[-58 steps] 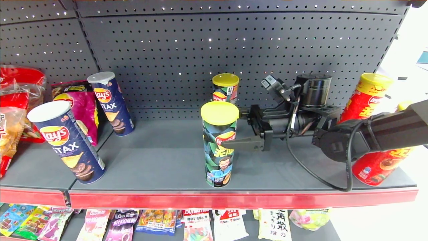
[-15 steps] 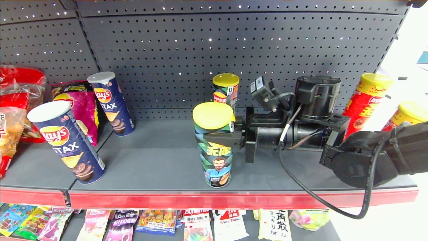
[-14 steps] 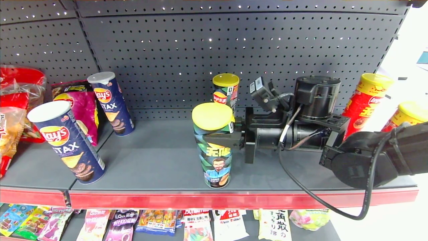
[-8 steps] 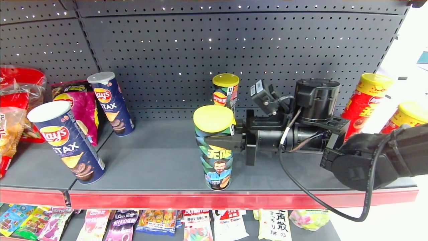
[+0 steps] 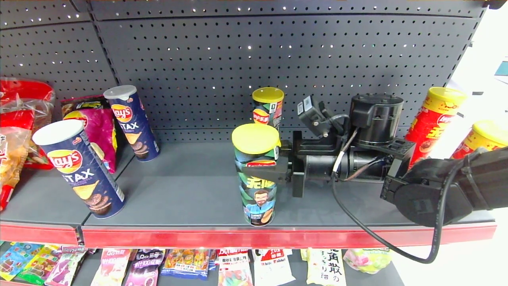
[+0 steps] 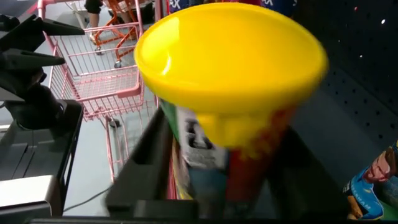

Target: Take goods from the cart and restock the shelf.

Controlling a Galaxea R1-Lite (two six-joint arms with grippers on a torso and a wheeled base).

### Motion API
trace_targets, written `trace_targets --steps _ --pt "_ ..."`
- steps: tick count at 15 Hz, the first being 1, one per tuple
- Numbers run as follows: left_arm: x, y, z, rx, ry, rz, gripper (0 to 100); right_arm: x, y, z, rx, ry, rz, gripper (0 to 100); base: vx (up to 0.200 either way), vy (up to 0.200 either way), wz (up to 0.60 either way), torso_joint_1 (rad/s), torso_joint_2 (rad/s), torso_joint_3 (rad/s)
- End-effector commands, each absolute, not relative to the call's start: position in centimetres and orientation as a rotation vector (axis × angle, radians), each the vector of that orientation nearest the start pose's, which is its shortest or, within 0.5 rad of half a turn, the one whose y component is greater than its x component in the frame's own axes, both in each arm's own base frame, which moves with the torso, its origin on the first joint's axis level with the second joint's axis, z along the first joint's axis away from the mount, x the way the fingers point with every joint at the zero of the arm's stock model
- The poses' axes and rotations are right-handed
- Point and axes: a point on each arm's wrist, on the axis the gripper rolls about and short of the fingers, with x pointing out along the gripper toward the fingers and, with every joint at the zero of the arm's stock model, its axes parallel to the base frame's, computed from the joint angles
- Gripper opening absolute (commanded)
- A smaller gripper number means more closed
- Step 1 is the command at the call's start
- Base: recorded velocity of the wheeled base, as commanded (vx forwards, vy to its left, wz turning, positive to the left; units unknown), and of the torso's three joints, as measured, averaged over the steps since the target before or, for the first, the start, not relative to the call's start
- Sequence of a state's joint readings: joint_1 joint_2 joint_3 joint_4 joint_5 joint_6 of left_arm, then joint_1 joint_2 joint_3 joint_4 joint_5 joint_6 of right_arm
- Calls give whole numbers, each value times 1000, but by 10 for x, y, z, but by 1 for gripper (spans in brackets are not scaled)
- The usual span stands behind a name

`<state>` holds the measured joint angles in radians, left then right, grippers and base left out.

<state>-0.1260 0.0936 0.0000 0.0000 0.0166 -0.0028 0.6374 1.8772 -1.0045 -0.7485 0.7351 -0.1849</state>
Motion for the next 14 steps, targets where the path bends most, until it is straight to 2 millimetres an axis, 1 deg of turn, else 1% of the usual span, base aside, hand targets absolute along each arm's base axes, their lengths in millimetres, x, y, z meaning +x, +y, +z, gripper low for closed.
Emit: trace_targets --steps 1,5,7,9,11,13,14 --pt "-15 2 77 4 95 -109 100 278 225 189 -148 5 1379 100 0 0 0 0 0 0" --pt "-15 2 77 4 95 -109 100 275 222 191 -149 0 1377 100 0 0 0 0 0 0" --pt "-15 2 77 4 95 -109 100 271 214 189 -148 16 1366 100 0 0 0 0 0 0" --pt "-15 2 77 4 95 -109 100 257 194 185 -143 55 1342 100 0 0 0 0 0 0" --pt "-15 2 77 4 95 -109 100 246 176 186 -140 68 1315 100 0 0 0 0 0 0" --pt "-15 2 77 4 95 -109 100 243 161 184 -137 83 1279 100 0 0 0 0 0 0" --pt "-15 2 77 4 95 -109 100 244 157 183 -133 91 1265 100 0 0 0 0 0 0"
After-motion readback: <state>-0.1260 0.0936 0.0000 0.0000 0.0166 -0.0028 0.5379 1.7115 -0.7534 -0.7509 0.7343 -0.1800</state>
